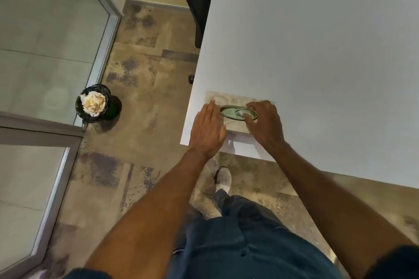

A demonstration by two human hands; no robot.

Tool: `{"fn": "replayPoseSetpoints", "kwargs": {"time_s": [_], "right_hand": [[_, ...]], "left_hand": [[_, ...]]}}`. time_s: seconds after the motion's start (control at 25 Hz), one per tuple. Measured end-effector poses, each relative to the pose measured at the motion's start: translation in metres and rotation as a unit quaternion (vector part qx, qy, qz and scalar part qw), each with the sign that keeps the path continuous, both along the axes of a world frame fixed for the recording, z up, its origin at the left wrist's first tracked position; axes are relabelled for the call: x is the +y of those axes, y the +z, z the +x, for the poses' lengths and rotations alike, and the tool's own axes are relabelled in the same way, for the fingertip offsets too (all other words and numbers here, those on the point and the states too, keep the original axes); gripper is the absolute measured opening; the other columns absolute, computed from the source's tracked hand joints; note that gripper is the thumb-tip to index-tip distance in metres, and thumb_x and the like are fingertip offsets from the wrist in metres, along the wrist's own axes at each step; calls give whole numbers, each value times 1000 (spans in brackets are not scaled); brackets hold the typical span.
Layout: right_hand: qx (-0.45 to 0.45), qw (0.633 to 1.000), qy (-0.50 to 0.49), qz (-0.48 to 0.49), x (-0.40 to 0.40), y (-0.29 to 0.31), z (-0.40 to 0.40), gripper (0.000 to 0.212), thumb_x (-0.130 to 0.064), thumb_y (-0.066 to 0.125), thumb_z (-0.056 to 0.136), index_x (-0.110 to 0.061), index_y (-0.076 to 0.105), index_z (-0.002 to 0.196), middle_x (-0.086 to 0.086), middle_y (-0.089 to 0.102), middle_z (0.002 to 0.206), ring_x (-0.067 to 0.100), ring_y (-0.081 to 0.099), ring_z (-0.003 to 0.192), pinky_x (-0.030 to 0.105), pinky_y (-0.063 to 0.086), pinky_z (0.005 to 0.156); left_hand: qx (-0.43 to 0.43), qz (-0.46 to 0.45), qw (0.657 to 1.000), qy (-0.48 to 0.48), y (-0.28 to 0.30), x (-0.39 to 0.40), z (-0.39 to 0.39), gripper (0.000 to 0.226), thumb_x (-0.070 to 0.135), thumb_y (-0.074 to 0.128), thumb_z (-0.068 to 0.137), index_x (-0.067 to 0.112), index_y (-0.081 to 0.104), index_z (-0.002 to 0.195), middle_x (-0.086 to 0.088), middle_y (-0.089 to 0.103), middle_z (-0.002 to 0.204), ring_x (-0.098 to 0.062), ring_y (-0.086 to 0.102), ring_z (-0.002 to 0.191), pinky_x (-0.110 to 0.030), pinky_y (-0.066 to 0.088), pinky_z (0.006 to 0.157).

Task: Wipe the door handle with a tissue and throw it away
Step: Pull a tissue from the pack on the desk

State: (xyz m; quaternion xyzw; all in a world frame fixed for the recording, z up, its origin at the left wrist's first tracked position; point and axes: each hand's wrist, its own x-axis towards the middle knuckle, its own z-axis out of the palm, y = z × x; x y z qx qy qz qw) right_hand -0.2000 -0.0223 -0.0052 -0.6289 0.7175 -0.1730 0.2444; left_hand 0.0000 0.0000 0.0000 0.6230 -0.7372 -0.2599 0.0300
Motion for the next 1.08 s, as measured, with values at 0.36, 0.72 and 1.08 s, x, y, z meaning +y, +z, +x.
{"fn": "replayPoseSetpoints", "kwargs": {"time_s": [0.36,0.72,1.08], "right_hand": [[46,998,42,4,-11,-9,-4,19,-30,67,99,-22,75,115,4,68,114,26,64,106,45,54,88],[-17,998,56,-18,-8,-6,-4,4,-23,62,99,-21,63,102,0,69,106,19,66,92,25,48,62],[-309,931,-188,40,-4,-3,4,6,-10,55,104,-14,59,101,11,70,99,31,74,93,34,63,73]], "left_hand": [[8,25,1000,15,-22,-3,-5,67,32,49,113,13,18,169,-6,8,179,-24,5,167,-46,7,138],[9,27,999,25,-22,-3,-8,67,32,48,113,13,17,169,-6,6,180,-24,3,168,-47,6,137],[12,38,999,18,-23,-5,-5,69,36,47,113,14,14,170,-4,3,180,-22,1,167,-45,5,137]]}}
